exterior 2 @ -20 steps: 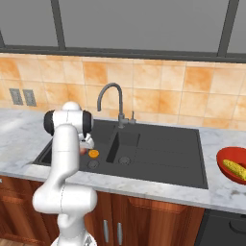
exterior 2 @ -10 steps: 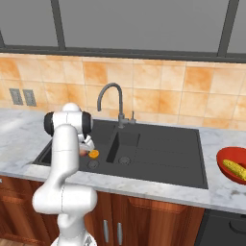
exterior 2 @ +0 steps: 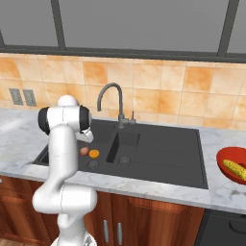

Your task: There is a mixed pile of frozen fruits and vegetables on the counter. Locate all the frozen vegetables and place the items in a bowl on the counter. Take all the frozen fruits and defrost them in a running sink.

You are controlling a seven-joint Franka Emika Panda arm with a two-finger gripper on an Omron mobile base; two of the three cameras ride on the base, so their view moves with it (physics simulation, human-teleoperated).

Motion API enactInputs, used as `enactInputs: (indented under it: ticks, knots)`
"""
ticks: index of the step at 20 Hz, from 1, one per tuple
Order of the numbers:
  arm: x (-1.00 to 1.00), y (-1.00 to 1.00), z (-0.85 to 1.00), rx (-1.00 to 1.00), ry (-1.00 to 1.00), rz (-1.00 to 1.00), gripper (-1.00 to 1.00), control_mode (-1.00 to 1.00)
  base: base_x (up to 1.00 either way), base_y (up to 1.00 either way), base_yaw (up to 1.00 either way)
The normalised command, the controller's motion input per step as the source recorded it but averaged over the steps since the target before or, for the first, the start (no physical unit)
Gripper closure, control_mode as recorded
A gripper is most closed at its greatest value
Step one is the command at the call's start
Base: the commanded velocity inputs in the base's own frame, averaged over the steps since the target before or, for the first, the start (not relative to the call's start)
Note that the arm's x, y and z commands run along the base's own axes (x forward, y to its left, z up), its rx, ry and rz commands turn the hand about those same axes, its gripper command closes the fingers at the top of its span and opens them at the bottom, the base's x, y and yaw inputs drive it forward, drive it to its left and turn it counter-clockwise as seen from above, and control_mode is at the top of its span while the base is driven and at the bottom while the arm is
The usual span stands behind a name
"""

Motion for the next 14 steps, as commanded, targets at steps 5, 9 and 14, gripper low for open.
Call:
enactInputs:
  ticks: [5, 9, 14]
  knots:
    - [-0.49, -0.09, 0.81, 0.1, 0.0, -0.12, -1.0, -1.0, 0.0, 0.0, 0.0]
    - [-0.59, -0.06, 0.71, 0.14, 0.0, -0.14, -1.0, -1.0, 0.0, 0.0, 0.0]
    - [-0.44, 0.0, 0.94, 0.11, 0.0, -0.09, -1.0, -1.0, 0.0, 0.0, 0.0]
